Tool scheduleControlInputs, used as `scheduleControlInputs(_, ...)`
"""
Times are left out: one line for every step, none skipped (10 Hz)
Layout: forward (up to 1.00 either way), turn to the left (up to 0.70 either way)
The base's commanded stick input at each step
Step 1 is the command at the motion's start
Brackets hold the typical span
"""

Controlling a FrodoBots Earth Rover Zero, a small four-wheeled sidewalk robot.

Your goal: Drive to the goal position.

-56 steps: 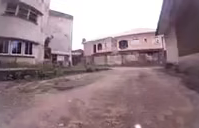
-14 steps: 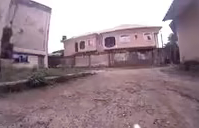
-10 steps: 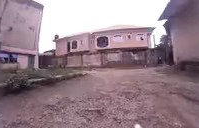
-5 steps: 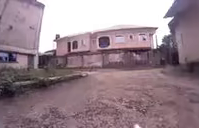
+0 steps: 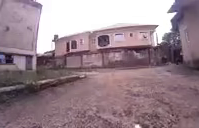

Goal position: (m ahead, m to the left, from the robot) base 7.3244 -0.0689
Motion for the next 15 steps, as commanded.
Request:
scheduleControlInputs(1.00,0.00)
scheduleControlInputs(1.00,0.00)
scheduleControlInputs(1.00,0.00)
scheduleControlInputs(1.00,0.00)
scheduleControlInputs(1.00,0.00)
scheduleControlInputs(1.00,0.00)
scheduleControlInputs(1.00,0.00)
scheduleControlInputs(1.00,0.00)
scheduleControlInputs(1.00,0.00)
scheduleControlInputs(1.00,-0.16)
scheduleControlInputs(1.00,-0.27)
scheduleControlInputs(1.00,-0.27)
scheduleControlInputs(1.00,-0.27)
scheduleControlInputs(1.00,-0.27)
scheduleControlInputs(1.00,-0.27)
